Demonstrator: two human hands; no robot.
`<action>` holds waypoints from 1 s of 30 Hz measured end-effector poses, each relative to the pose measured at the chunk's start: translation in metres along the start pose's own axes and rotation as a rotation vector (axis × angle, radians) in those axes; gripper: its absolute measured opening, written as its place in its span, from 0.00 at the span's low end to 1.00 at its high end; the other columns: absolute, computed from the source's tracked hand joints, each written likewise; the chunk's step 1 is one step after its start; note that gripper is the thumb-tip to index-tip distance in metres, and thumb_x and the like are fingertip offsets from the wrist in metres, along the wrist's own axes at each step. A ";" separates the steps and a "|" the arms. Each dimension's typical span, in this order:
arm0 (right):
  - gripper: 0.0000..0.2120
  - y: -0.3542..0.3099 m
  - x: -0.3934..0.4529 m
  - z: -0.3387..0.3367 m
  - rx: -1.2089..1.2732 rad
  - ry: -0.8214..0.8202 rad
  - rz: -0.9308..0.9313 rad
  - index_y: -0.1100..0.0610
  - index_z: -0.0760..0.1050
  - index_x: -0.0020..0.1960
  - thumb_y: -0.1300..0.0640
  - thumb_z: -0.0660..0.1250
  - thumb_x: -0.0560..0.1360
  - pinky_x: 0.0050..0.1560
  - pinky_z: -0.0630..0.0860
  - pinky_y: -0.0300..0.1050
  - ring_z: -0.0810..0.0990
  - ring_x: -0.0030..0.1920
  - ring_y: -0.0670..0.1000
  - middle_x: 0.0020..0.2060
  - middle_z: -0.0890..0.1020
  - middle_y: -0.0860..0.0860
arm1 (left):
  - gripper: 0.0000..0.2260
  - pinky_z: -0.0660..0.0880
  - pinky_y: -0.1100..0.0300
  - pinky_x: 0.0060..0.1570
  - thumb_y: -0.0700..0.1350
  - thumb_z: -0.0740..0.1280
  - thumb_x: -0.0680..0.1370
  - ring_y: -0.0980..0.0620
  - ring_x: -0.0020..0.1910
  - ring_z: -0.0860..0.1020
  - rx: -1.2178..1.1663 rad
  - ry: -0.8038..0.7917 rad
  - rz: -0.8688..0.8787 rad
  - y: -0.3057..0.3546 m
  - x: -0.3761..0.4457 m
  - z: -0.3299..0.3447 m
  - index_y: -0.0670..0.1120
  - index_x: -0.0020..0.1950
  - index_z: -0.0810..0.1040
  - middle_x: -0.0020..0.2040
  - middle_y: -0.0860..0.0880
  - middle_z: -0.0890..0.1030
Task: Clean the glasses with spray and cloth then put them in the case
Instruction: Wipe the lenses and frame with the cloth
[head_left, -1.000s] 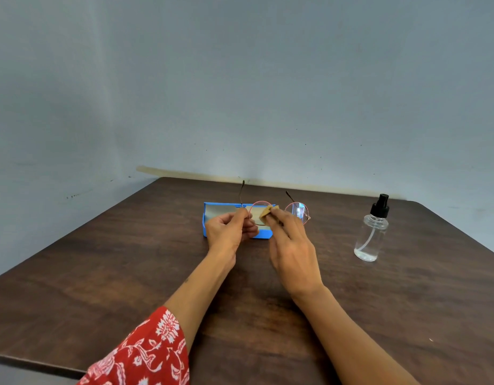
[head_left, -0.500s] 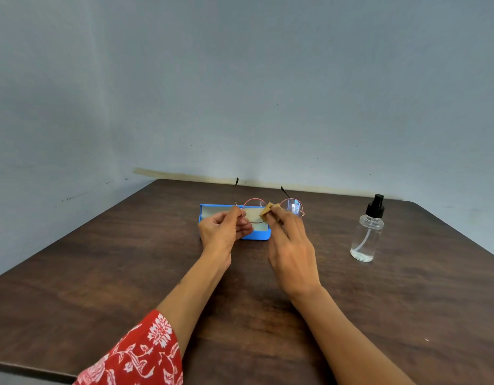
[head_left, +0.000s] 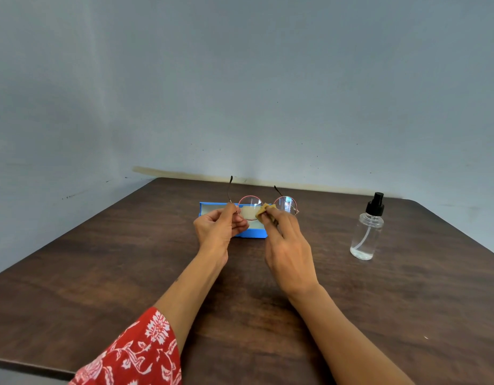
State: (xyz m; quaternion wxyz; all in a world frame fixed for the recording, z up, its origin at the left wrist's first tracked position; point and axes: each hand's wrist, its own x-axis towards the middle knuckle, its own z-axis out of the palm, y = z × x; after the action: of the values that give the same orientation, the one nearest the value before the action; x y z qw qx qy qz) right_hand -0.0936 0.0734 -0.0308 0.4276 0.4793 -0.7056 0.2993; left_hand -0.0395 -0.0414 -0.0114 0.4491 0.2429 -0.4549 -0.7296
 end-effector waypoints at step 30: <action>0.17 0.013 -0.005 -0.004 0.107 -0.012 0.257 0.67 0.77 0.58 0.71 0.68 0.70 0.48 0.78 0.46 0.78 0.57 0.59 0.55 0.78 0.61 | 0.07 0.80 0.62 0.30 0.36 0.69 0.74 0.51 0.26 0.81 0.014 0.013 -0.002 0.005 0.000 -0.001 0.39 0.36 0.80 0.24 0.46 0.79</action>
State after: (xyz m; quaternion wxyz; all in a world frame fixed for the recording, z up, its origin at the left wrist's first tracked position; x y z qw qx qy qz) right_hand -0.1039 0.0833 -0.0338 0.3551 0.4088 -0.7469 0.3860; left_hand -0.0368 -0.0430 -0.0072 0.4496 0.2514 -0.4566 -0.7254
